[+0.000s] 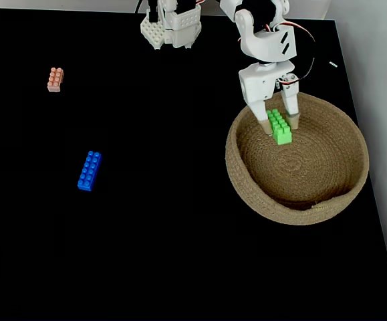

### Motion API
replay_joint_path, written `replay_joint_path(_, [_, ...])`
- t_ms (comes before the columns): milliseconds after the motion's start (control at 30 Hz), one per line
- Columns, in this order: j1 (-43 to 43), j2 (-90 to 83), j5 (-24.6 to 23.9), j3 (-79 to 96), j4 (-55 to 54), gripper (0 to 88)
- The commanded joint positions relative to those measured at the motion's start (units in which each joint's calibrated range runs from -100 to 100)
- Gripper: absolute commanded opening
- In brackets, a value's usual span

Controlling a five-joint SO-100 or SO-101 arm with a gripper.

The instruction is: Place the lego blocks in the tray

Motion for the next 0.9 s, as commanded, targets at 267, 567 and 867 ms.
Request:
replay_joint_path(267, [4.9,-6.1,0.0,-2.8,2.6,30.9])
replay_joint_path(567, [25.9,-13.1,4.2,7.4,6.6,27.9])
replay_joint_path(867, [42.8,-5.0,13.5,6.8,0.5,28.8])
